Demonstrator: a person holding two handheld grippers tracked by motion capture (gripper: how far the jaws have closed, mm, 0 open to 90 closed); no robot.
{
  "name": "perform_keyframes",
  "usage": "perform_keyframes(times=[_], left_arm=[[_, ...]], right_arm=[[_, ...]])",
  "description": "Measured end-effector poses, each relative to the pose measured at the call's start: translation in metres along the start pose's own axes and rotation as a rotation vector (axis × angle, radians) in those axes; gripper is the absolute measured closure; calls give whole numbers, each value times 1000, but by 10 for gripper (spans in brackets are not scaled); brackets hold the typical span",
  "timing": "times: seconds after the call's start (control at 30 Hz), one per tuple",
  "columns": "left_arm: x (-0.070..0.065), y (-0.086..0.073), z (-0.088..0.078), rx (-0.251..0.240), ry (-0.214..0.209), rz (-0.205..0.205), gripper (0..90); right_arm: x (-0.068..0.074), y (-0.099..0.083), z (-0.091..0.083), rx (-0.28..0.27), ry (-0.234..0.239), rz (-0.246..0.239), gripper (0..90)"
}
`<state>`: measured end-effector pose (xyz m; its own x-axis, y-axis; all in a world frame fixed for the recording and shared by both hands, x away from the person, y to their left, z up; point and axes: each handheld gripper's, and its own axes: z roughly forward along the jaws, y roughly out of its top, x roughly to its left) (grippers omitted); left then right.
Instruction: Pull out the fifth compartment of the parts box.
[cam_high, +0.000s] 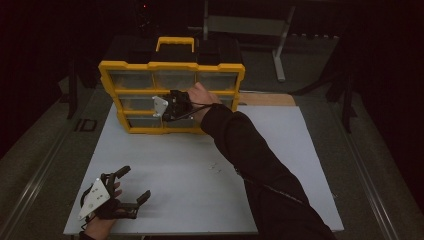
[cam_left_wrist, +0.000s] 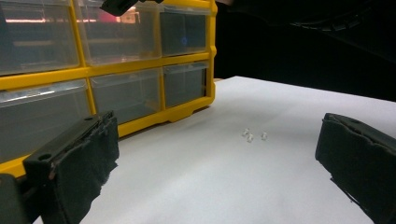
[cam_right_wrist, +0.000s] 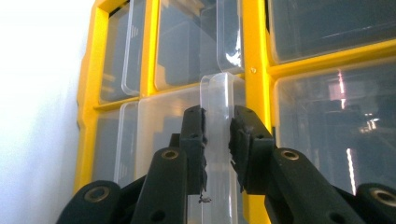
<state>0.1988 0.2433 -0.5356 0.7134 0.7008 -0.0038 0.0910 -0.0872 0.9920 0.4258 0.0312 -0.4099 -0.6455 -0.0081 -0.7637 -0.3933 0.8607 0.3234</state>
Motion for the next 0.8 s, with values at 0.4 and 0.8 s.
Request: perform_keyframes(times=[0.4,0.8], left_arm=[[0,0,0,-1,2,-3,0],[-1,0,1,3,2,2,0]], right_arm=[[7,4,-10,-13,16,-3,753],[14,8,-21,-24,36,-1,753]])
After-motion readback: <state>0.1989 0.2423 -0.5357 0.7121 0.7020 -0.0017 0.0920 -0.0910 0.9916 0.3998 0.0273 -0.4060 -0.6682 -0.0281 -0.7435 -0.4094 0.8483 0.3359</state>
